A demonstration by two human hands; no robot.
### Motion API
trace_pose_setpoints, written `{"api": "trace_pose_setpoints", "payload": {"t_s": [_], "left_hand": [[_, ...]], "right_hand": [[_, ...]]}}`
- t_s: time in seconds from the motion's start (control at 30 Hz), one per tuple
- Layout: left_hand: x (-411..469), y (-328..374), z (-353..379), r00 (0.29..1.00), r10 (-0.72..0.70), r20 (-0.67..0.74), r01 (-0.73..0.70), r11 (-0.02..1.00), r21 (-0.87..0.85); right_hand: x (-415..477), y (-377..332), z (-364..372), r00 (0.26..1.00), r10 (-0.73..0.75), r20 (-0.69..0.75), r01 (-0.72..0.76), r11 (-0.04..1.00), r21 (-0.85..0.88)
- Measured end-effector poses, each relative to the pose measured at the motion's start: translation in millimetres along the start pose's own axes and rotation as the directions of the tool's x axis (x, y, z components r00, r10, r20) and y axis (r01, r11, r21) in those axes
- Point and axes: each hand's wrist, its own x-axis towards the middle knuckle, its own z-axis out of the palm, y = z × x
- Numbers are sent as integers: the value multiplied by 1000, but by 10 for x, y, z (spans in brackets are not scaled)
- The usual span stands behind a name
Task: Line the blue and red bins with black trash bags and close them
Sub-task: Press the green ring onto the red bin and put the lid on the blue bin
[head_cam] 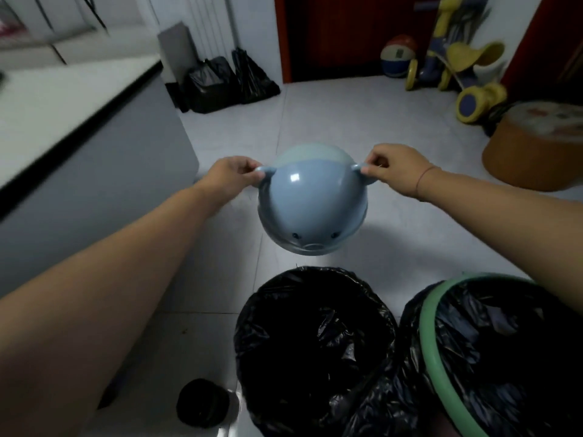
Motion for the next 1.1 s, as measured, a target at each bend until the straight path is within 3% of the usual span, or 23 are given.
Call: {"api": "trace_pose_setpoints", "payload": {"t_s": [0.3,0.67,1.1], "left_hand": [[-1130,671,-514,999,17,31,-10,977,-213],[-2152,65,-104,989,-134,71,144,975,-167],[-2229,-145,50,996,-78,39,85,972,-221]], "right_hand": [[-937,-695,-656,999,-45,-11,46,991,128],[-1935,-622,-114,987,31,157,-56,985,160],[-2050,-547,7,996,-26,88,17,994,105]]}}
